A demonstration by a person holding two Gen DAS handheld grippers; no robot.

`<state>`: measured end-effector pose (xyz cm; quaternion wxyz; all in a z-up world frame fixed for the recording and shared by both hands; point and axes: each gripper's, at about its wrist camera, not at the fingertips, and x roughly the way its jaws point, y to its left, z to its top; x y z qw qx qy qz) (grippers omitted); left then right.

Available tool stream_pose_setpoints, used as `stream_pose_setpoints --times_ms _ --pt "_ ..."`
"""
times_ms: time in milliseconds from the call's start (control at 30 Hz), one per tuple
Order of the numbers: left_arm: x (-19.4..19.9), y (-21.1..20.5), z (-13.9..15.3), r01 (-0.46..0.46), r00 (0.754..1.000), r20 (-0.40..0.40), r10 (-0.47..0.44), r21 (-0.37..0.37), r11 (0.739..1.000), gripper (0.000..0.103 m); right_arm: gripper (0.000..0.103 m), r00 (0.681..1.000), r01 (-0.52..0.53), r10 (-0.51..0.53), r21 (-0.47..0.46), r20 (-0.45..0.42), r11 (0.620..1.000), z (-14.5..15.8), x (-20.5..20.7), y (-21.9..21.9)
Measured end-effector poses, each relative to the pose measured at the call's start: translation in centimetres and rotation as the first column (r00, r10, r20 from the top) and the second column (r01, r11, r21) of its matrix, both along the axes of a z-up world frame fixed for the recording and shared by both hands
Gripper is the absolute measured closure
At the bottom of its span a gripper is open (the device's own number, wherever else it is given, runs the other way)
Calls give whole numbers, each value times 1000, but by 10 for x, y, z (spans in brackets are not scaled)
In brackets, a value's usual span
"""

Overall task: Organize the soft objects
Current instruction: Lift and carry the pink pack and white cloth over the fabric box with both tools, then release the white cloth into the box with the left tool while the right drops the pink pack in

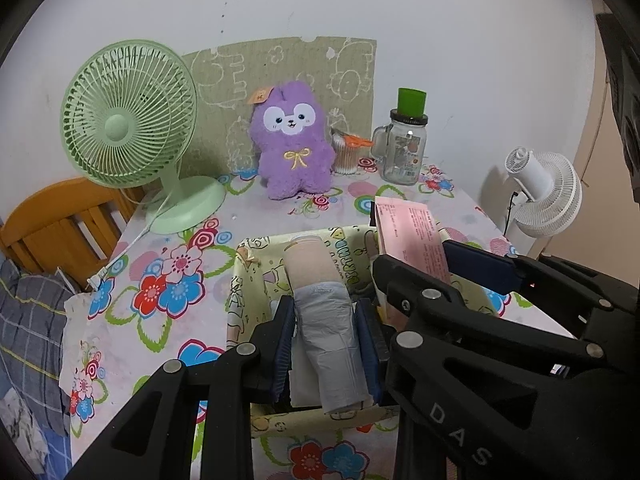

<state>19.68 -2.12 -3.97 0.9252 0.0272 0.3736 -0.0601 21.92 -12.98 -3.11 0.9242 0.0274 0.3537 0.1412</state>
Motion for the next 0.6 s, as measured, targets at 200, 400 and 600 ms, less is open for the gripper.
stream_pose_setpoints --times_ms 200,400,600 --pt "6 3 -5 -5 1000 -15 5 -9 1000 72 33 1000 -8 8 -4 -21 1000 -6 6 5" --pt "12 -2 -7 9 1000 -20 -9 -8 1000 72 29 999 23 -22 -38 24 999 -1 3 1" --pt "20 -10 -12 27 999 -25 -27 -3 1000 71 28 998 69 -68 -73 15 995 -2 4 -10"
